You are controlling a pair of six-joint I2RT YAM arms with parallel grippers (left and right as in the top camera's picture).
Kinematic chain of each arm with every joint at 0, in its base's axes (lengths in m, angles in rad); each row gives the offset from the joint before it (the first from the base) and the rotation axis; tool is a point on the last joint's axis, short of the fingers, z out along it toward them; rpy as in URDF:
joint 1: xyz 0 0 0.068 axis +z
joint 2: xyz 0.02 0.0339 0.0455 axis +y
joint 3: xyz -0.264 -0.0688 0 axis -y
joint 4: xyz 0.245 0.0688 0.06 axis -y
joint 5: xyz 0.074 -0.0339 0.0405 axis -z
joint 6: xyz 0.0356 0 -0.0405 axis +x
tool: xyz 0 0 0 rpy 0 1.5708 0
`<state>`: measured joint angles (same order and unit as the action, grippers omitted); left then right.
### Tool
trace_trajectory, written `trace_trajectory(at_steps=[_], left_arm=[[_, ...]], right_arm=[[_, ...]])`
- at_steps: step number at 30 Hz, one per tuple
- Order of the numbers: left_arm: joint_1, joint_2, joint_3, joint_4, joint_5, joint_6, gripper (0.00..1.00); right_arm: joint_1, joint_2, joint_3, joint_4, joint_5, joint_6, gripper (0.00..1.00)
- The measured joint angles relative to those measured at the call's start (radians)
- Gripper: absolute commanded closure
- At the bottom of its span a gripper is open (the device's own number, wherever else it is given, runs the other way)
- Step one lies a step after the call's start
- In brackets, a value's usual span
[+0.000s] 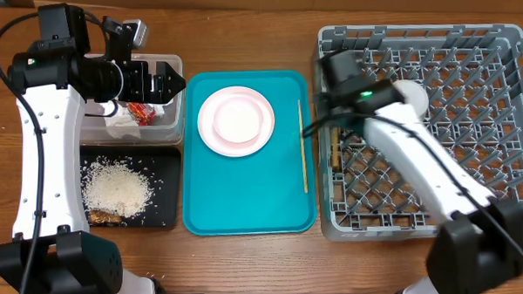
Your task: Sort waste into correct bins and load items into the dishwasher
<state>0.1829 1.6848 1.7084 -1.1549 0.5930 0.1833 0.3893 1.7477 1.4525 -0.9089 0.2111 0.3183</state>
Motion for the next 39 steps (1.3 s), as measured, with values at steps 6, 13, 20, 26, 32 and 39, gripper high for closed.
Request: trace_trajectory(at_steps=[6, 13, 20, 26, 32, 39], left_arm=[[0.000, 0.000, 0.000, 0.000, 0.000, 0.000, 0.00], [0.000, 0.000, 0.000, 0.000, 0.000, 0.000, 0.00], [0.000, 0.000, 0.000, 0.000, 0.000, 0.000, 0.00], [0.000, 0.000, 0.000, 0.000, 0.000, 0.000, 0.00], [0.000, 0.000, 0.000, 0.000, 0.000, 0.000, 0.00], [0.000, 0.000, 0.000, 0.000, 0.000, 0.000, 0.00]], right_arm=[[-0.091, -0.089, 0.009, -0.080, -0.002, -0.043, 0.96], [-0.170, -0.093, 0.010, -0.145, -0.018, -0.095, 0.96], [-0.172, -0.093, -0.046, -0.102, -0.027, -0.140, 0.95], [-0.172, -0.093, -0.073, -0.071, -0.028, -0.161, 0.95], [-0.172, -0.093, -0.108, -0.049, -0.029, -0.163, 0.95], [-0.172, -0.084, -0.121, -0.035, -0.034, -0.166, 0.95]])
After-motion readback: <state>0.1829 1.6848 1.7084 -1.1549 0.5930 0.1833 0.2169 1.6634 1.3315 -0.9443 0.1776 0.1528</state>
